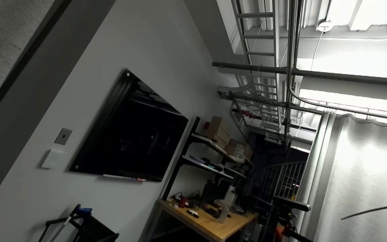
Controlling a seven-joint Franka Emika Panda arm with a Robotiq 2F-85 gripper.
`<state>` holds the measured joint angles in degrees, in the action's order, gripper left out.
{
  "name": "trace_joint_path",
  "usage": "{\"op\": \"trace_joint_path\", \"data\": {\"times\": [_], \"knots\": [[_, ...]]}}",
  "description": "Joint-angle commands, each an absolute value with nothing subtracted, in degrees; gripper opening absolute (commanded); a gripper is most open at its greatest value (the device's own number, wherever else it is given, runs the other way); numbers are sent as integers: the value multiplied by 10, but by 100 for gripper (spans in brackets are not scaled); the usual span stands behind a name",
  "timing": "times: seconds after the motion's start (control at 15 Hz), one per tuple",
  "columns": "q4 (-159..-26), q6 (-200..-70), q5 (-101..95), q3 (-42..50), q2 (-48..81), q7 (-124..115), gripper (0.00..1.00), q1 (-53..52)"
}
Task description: Open the curtain
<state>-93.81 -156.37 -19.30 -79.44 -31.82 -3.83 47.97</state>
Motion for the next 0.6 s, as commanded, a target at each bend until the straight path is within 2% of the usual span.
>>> {"op": "trace_joint_path", "data": {"times": [0.0,0.2,0.27,0.53], "knots": [[-957,-1521,-181,-867,-314,-32,0,483],[-950,-1504,-178,-872,-317,-34,0,490],[-929,-1542,-188,-799,-322,-34,2,489],[-925,-1535,-188,-801,-324,-34,2,491]]}}
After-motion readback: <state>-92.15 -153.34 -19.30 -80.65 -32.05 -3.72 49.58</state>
